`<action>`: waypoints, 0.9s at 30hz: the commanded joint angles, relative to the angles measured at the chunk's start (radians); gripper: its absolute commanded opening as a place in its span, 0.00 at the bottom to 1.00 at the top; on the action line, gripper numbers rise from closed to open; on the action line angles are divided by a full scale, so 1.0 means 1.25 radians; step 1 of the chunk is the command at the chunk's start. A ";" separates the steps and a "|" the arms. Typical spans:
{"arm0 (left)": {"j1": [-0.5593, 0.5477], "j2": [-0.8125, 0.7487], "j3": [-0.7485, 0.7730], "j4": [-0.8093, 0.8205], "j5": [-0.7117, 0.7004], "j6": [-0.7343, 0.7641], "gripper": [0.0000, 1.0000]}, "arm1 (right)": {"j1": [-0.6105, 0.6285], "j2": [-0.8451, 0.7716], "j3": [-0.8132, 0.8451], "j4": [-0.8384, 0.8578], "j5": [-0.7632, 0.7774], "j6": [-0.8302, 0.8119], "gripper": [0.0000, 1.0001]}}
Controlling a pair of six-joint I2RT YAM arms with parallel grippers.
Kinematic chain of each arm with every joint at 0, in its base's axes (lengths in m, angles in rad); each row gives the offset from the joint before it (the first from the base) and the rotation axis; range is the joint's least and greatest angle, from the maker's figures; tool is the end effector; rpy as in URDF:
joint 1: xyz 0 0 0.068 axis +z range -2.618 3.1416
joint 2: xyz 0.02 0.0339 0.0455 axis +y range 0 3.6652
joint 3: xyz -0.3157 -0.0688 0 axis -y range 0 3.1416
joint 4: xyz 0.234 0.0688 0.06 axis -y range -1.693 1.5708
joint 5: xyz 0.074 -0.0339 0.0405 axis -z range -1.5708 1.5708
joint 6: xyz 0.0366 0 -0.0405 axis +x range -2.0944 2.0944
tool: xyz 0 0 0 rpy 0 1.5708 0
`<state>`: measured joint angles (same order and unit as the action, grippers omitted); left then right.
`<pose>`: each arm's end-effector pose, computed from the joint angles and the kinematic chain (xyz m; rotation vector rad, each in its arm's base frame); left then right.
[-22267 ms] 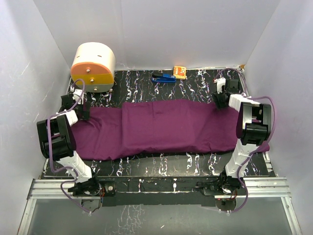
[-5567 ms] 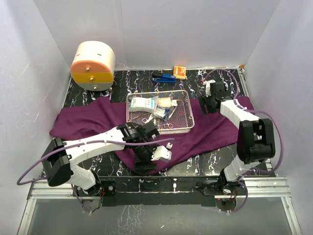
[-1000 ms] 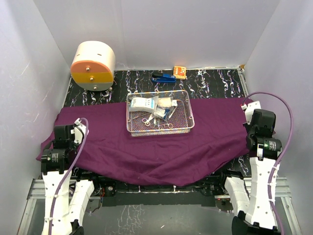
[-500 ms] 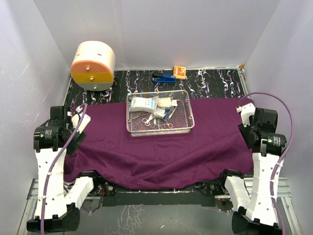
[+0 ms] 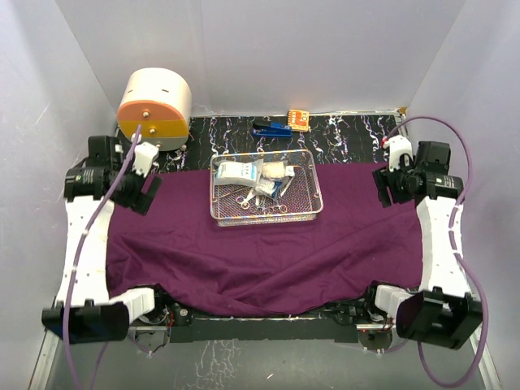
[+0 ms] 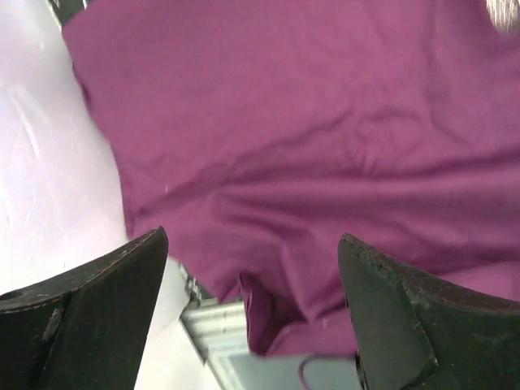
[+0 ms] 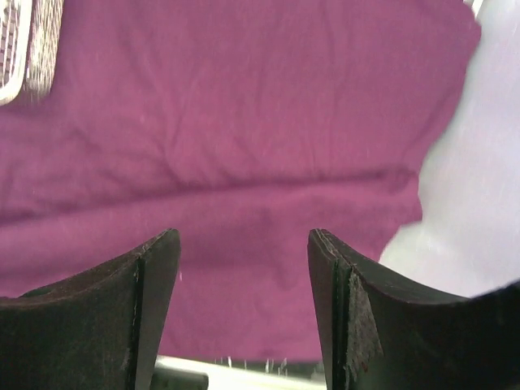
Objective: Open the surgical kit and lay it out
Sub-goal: Open the surgical kit at the center of the board, then smooth out the surgical kit at the center of the board.
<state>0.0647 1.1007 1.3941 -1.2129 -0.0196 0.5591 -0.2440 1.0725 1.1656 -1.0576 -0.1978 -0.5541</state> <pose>0.1503 0.0105 0.4321 0.6068 2.4385 0.2838 0.1562 -0.0315 0.3820 -0.4642 2.4660 -0.0755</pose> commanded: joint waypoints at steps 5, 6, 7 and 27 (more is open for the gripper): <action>0.006 0.249 -0.113 0.461 0.025 -0.129 0.85 | 0.011 0.198 -0.017 0.409 -0.044 0.091 0.62; 0.007 0.276 -0.130 0.499 0.016 -0.130 0.84 | 0.013 0.228 -0.019 0.436 -0.043 0.093 0.62; 0.009 0.299 -0.144 0.530 0.015 -0.134 0.84 | 0.016 0.255 -0.019 0.459 -0.037 0.098 0.61; 0.047 0.595 -0.235 0.778 0.043 -0.129 0.82 | 0.080 0.599 -0.102 0.664 0.089 0.055 0.46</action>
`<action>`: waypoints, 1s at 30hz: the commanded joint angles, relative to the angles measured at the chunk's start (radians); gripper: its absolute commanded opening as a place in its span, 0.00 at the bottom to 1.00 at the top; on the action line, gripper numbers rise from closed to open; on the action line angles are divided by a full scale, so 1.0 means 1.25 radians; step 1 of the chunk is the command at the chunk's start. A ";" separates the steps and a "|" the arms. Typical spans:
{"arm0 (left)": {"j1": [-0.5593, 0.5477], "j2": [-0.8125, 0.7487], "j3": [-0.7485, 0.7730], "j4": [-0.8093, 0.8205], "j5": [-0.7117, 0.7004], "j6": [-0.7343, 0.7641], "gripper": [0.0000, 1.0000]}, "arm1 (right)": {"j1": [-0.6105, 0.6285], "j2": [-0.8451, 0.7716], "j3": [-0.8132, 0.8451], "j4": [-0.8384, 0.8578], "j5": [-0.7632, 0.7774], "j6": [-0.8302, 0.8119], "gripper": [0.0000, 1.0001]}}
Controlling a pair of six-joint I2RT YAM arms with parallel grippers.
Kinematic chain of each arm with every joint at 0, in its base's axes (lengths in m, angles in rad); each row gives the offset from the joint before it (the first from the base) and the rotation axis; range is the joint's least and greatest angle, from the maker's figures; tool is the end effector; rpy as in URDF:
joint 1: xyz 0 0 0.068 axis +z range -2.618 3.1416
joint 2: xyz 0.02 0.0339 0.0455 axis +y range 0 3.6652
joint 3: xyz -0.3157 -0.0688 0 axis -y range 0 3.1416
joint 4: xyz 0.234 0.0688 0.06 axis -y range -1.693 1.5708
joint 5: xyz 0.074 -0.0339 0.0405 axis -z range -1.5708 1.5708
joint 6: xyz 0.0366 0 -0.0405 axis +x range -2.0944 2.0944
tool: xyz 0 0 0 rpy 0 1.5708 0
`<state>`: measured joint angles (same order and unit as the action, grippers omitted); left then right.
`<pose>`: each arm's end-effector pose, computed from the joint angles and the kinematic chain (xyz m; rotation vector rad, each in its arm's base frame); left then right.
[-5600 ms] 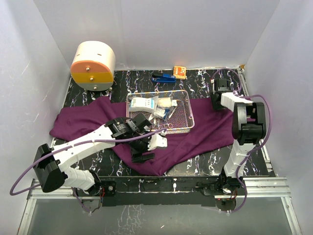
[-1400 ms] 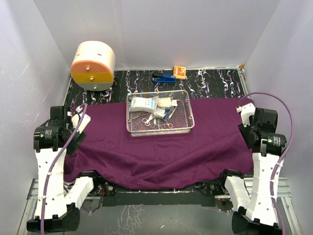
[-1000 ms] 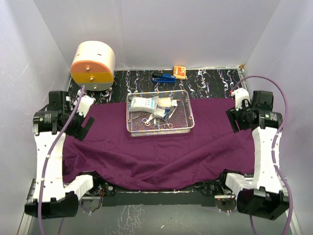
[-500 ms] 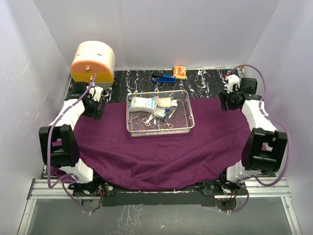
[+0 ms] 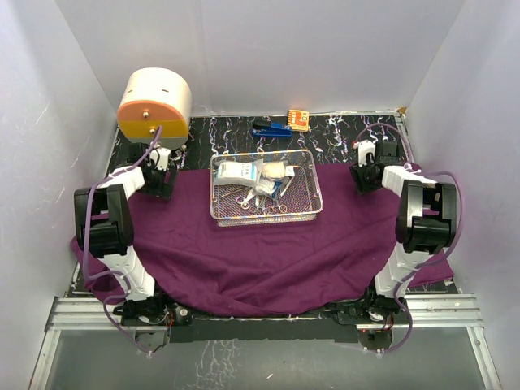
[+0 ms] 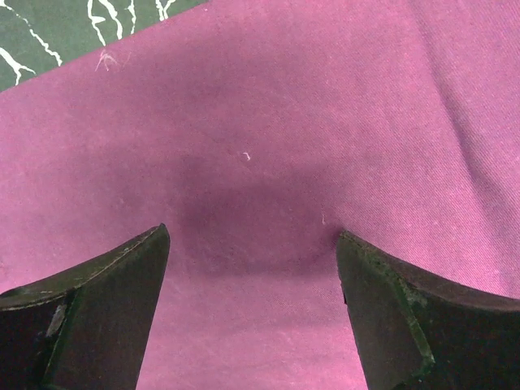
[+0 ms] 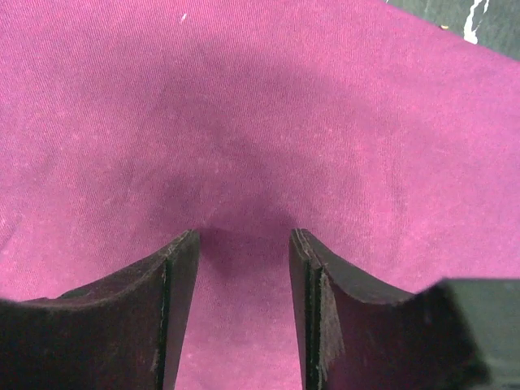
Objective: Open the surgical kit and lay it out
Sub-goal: Smooth out the surgical kit at the center of the board.
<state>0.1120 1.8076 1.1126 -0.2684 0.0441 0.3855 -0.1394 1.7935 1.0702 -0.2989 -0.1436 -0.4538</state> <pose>0.3731 0.0403 0.2258 0.3635 2.5127 0.1416 0.3595 -0.0452 0.2175 -0.4548 2.5363 -0.0347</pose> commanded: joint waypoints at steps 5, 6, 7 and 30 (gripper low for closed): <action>0.013 0.064 -0.027 0.050 -0.043 0.029 0.82 | -0.004 0.043 -0.057 0.072 0.072 -0.034 0.43; 0.013 0.072 -0.026 0.054 -0.048 0.029 0.82 | -0.004 0.049 -0.059 0.074 0.076 -0.034 0.42; 0.014 0.086 -0.024 0.057 -0.050 0.030 0.82 | -0.005 0.057 -0.058 0.076 0.079 -0.031 0.42; 0.043 0.256 0.149 0.063 -0.083 0.008 0.81 | -0.011 0.209 0.083 0.028 0.182 0.031 0.37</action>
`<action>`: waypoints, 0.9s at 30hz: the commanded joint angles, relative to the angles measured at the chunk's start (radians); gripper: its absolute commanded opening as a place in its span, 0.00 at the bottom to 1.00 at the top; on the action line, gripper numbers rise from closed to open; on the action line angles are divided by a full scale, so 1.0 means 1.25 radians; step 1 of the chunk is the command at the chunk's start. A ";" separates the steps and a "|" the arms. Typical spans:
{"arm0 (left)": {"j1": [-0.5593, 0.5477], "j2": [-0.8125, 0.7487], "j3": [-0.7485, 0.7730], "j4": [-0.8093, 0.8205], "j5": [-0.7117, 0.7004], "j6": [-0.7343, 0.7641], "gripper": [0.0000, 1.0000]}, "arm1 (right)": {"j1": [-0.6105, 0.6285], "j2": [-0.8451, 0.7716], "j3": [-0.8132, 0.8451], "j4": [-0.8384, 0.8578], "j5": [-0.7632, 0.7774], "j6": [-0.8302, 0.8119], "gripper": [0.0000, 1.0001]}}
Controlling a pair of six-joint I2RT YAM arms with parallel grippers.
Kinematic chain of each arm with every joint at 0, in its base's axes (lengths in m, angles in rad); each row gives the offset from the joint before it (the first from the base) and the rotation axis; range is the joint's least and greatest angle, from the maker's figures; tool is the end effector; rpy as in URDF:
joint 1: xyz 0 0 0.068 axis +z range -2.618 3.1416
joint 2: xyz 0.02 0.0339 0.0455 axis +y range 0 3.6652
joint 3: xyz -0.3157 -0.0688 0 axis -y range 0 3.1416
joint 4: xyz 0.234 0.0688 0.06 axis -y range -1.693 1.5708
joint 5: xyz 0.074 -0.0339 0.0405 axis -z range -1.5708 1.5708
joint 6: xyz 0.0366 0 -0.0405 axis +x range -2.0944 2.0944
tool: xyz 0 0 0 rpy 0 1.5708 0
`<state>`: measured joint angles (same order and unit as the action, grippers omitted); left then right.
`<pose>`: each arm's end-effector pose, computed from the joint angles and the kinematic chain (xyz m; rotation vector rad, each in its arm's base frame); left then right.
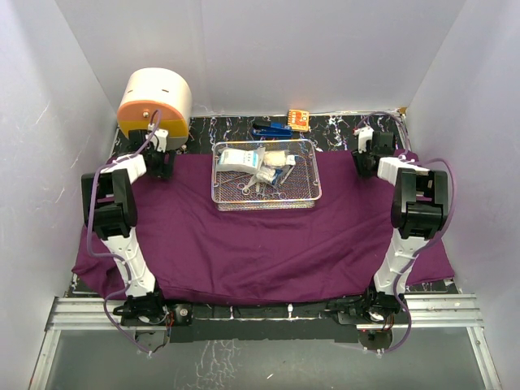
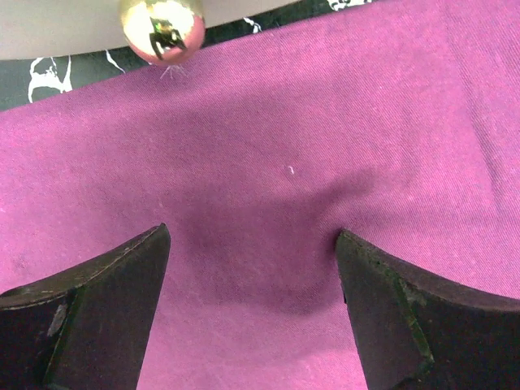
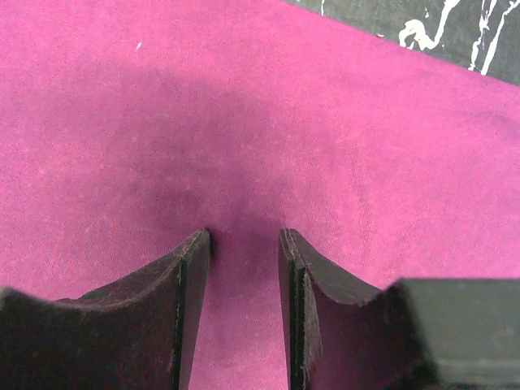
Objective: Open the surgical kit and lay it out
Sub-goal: Smooth out the surgical kit at the center of the board.
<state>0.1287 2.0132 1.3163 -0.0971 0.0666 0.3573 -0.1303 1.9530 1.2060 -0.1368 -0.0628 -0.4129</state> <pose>0.4472 0.0554 0.2158 0.3021 2.3487 0.1566 0.4170 -0.0523 0.2060 -0.3736 2.4305 -0.1615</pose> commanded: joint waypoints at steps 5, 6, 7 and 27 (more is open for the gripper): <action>0.035 0.111 0.010 -0.070 -0.115 0.034 0.81 | -0.020 0.086 -0.021 -0.111 0.143 0.020 0.38; 0.037 0.115 0.013 -0.069 -0.116 0.035 0.81 | -0.020 0.086 -0.021 -0.114 0.144 0.023 0.38; 0.041 0.118 0.016 -0.068 -0.117 0.034 0.81 | -0.020 0.088 -0.019 -0.118 0.144 0.026 0.38; 0.076 -0.004 -0.039 -0.077 0.016 -0.020 0.79 | -0.025 -0.034 0.023 -0.236 -0.098 0.053 0.48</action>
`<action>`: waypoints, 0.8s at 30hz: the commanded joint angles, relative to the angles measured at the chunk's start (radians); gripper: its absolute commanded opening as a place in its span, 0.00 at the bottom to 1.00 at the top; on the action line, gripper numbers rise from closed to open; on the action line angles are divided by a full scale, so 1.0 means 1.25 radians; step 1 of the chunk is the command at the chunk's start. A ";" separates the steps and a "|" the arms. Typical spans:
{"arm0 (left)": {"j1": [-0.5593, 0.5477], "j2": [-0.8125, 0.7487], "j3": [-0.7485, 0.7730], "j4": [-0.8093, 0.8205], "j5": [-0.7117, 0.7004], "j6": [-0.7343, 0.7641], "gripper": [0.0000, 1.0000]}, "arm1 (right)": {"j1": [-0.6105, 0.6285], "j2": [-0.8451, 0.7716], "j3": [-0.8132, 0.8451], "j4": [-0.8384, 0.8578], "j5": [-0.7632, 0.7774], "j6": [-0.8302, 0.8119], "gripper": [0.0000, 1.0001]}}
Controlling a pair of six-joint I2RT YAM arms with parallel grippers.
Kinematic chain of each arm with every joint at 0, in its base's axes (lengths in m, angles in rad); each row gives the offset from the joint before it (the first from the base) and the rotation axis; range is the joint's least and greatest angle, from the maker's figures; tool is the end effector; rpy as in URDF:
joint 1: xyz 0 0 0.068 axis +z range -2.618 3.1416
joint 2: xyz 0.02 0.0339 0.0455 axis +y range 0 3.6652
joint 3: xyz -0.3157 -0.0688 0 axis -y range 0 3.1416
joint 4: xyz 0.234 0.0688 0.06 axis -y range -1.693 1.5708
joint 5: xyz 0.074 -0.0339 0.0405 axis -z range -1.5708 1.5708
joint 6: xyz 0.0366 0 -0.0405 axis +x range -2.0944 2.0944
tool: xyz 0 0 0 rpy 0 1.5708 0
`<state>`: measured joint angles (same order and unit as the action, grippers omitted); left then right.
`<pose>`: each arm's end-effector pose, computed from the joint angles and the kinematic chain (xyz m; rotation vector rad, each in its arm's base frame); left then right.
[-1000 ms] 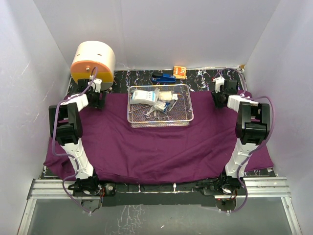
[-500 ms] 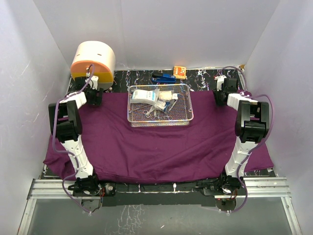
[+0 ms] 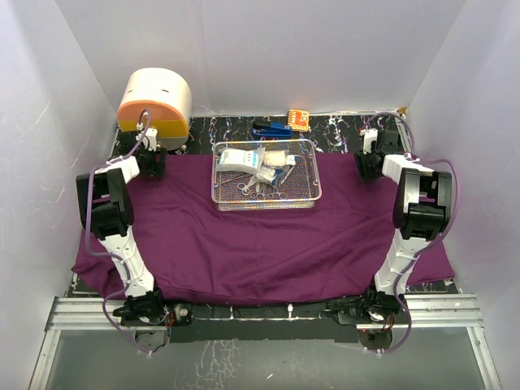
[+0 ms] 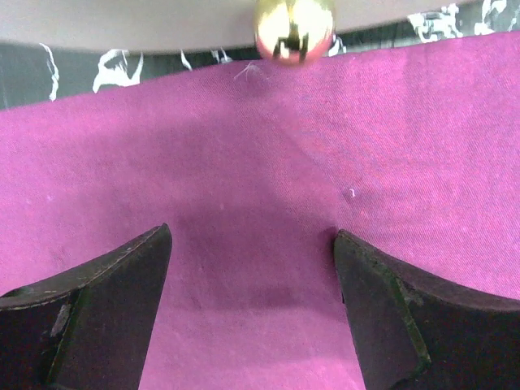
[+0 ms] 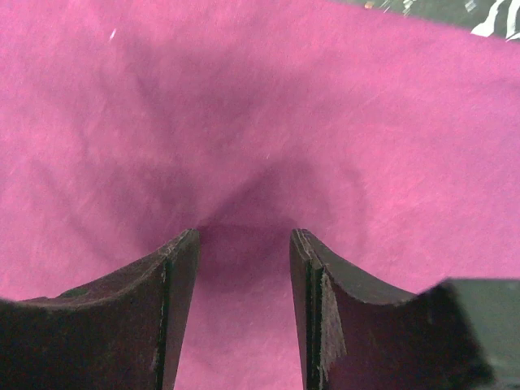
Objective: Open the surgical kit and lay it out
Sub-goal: Smooth out the surgical kit at the center of the board.
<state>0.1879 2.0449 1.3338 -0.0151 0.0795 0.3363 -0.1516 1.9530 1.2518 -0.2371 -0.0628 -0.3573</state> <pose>0.4556 0.0837 0.2137 0.2115 2.2910 0.1795 0.4161 -0.0612 0.2122 -0.2835 2.4952 -0.1305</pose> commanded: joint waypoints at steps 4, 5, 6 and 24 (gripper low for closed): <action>0.029 -0.099 -0.052 -0.148 0.092 -0.044 0.80 | -0.005 -0.069 0.008 -0.151 -0.154 0.024 0.51; 0.029 -0.115 -0.052 -0.146 0.104 -0.053 0.80 | -0.005 -0.075 0.011 -0.147 -0.159 0.026 0.51; 0.029 -0.130 -0.054 -0.141 0.115 -0.060 0.80 | -0.003 -0.080 0.013 -0.141 -0.163 0.026 0.52; 0.021 -0.066 -0.046 -0.031 0.131 -0.092 0.82 | 0.041 0.048 0.108 -0.055 -0.095 0.013 0.56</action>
<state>0.2195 1.9404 1.2621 -0.0990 0.2436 0.2226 -0.0978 1.9705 1.3220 -0.3653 -0.2142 -0.3378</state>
